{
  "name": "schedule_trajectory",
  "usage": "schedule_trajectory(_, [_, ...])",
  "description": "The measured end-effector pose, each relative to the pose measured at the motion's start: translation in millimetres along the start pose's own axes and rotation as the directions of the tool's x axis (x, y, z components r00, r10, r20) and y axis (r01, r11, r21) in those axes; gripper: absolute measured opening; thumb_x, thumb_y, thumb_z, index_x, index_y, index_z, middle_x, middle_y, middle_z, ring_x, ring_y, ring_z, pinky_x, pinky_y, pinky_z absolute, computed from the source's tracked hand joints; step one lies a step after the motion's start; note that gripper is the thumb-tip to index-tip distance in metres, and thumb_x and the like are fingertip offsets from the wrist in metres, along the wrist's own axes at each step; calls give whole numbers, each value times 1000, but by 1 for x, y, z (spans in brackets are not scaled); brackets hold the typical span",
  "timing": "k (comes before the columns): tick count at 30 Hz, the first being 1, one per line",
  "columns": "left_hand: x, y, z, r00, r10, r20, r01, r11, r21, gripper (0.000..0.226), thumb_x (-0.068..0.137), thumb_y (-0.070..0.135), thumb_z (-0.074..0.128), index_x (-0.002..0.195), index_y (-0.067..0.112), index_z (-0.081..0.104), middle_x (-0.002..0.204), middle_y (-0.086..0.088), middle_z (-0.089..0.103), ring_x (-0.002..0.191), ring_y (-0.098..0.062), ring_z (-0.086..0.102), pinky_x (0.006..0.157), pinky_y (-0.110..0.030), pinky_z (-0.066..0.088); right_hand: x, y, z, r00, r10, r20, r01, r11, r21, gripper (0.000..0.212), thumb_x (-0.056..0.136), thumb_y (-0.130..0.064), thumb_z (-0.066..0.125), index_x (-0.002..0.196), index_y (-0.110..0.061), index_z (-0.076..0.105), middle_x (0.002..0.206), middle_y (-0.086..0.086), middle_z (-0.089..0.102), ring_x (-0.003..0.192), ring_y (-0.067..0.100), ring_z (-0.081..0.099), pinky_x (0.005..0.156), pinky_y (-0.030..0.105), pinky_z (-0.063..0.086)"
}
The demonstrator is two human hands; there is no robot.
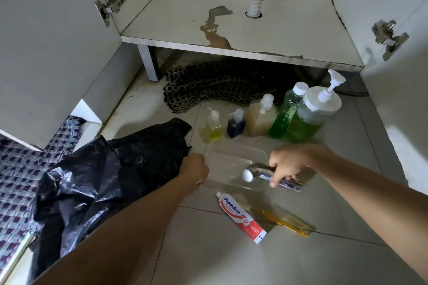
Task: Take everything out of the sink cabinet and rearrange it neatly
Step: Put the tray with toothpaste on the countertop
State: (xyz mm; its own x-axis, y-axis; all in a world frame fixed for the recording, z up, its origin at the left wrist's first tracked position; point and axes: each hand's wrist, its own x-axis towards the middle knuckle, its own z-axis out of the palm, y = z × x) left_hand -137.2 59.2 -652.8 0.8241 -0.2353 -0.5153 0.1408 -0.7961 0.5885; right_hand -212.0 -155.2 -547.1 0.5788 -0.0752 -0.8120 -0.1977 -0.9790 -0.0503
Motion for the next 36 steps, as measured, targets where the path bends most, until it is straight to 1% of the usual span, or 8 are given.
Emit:
schedule_trajectory(3, [-9,-7,0,998,-11,69,10,1000,9,25,79,-8,45,59,7,45,80,-26,66,76,-40,69,60,-42,57,20,-36,21,971,-54,-235,38,996,-75,30,81,-32,71,99,-8,66,86,6,64,71,18,58,56,25,42])
schedule_trajectory(9, [-27,-21,-1,986,-63,156,60,998,25,28,87,-5,44,63,8,45,79,-21,66,83,-37,71,67,-39,58,35,-68,62,933,-67,-353,18,990,-140,21,89,-2,58,108,-6,64,104,8,65,79,19,59,65,23,44])
schedule_trajectory(14, [-34,-24,-3,978,-140,152,150,987,-56,24,92,-3,41,71,7,49,79,-21,66,65,-29,67,64,-39,58,23,-44,44,840,-91,-534,71,996,-58,10,85,-7,54,84,-7,65,81,7,65,72,21,64,66,32,56])
schedule_trajectory(17, [-38,-21,-9,958,-201,204,224,970,-97,19,95,-3,36,92,2,55,71,-15,61,55,-18,58,54,-30,52,10,-23,48,954,-3,-301,-12,999,-48,13,83,-12,60,73,-7,68,63,3,64,57,16,62,59,25,52])
schedule_trajectory(20, [-43,-18,-11,945,-216,246,246,964,-99,28,97,-2,33,119,0,51,71,-12,60,56,-16,57,52,-27,50,9,-10,85,995,64,-75,-69,995,-66,20,81,-26,68,83,-7,68,71,2,63,63,15,61,58,23,47])
schedule_trajectory(25, [-51,-21,-7,942,-217,255,253,960,-117,30,97,-2,29,118,1,50,69,-10,58,54,-17,55,53,-28,48,17,-11,137,967,21,-255,-36,998,-54,30,86,-44,61,94,-17,55,105,4,64,92,20,62,65,24,42])
schedule_trajectory(31, [-55,-26,-4,936,-254,243,306,929,-207,26,99,4,27,113,5,49,69,-10,57,56,-16,54,57,-28,47,20,-16,146,967,-12,-256,-36,983,-182,28,92,-23,57,117,-12,57,115,8,64,105,25,64,77,28,49])
schedule_trajectory(36, [-53,-29,-6,942,-250,225,304,919,-250,20,100,6,28,100,5,47,68,-10,56,55,-16,53,53,-27,46,11,-16,129,988,5,-155,-11,999,-40,8,85,-23,53,82,-19,47,87,4,59,77,23,58,52,22,36])
